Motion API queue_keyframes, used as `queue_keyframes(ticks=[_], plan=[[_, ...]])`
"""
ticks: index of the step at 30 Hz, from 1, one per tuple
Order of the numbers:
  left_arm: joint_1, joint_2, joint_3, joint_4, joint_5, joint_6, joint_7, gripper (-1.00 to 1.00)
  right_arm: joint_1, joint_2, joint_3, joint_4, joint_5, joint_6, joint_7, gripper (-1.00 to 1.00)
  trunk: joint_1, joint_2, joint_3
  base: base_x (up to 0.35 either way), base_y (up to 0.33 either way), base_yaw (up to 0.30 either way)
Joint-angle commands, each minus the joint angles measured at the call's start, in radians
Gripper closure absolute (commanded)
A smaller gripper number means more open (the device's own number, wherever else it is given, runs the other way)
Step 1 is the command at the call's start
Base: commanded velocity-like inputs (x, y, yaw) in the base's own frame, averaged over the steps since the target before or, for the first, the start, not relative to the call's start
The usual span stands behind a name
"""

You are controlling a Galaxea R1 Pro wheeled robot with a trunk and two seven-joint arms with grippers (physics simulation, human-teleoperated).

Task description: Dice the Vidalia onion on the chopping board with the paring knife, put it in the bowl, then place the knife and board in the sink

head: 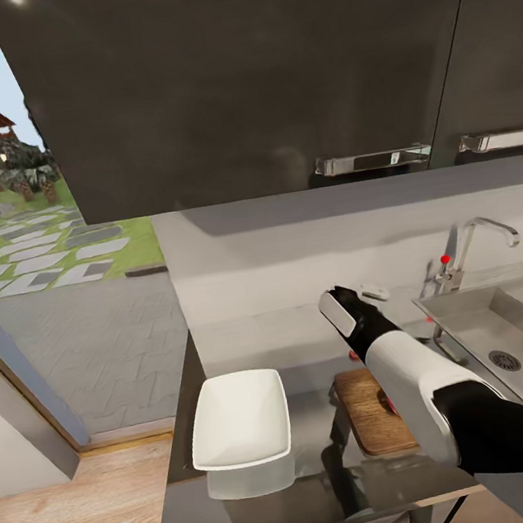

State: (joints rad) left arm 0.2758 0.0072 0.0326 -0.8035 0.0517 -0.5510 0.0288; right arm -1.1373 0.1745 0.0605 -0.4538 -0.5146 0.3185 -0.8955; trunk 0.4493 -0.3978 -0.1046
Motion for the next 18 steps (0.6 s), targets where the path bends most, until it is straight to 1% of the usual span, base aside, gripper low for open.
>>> queue_keyframes(ticks=[1,5,6,8,9,10,11,12,14,18], plan=[[0.000,0.000,-0.002,-0.001,0.005,-0.001,0.002,-1.00,-0.001,0.000,0.003,0.003,-0.002,0.009,-0.005,-1.00,0.001,-0.002,-0.002,0.000,0.000,0.000],[0.000,0.000,-0.002,0.000,0.005,-0.001,0.002,-1.00,-0.001,0.000,0.003,0.027,-0.006,0.008,-0.003,-1.00,0.001,-0.002,-0.002,0.000,0.000,0.000],[0.000,0.000,-0.002,0.000,0.005,-0.001,0.002,-1.00,-0.001,0.000,0.002,0.031,-0.013,0.008,-0.003,-1.00,0.001,-0.002,-0.002,0.000,0.000,0.000],[0.000,0.000,-0.002,0.001,0.005,-0.001,0.002,-1.00,-0.001,0.000,0.002,0.038,-0.036,0.008,-0.001,-1.00,0.001,-0.002,-0.002,0.000,0.000,0.000],[0.000,0.000,-0.002,0.001,0.005,-0.001,0.002,-1.00,-0.001,0.000,0.002,0.043,-0.069,0.008,0.001,-1.00,0.001,-0.002,-0.003,0.000,0.000,0.000],[0.000,0.000,-0.002,0.001,0.005,-0.001,0.002,-1.00,-0.001,0.000,0.002,0.044,-0.092,0.008,0.002,-1.00,0.001,-0.002,-0.004,0.000,0.000,0.000],[0.000,0.000,-0.002,0.000,0.005,-0.001,0.002,-1.00,-0.001,0.000,0.002,0.045,-0.102,0.007,0.002,-1.00,0.001,-0.002,-0.005,0.000,0.000,0.000],[0.000,0.000,-0.002,0.001,0.005,-0.001,0.002,-1.00,-0.001,0.000,0.002,0.046,-0.125,0.008,0.003,-1.00,0.001,-0.002,-0.006,0.000,0.000,0.000],[0.000,0.000,-0.002,0.001,0.005,-0.001,0.002,-1.00,-0.001,0.000,0.002,0.047,-0.137,0.008,0.004,-1.00,0.001,-0.002,-0.009,0.000,0.000,0.000],[0.000,0.000,-0.002,0.001,0.005,-0.001,0.002,-1.00,-0.001,0.000,0.002,0.048,-0.146,0.007,0.004,-1.00,0.001,-0.002,-0.015,0.000,0.000,0.000]])
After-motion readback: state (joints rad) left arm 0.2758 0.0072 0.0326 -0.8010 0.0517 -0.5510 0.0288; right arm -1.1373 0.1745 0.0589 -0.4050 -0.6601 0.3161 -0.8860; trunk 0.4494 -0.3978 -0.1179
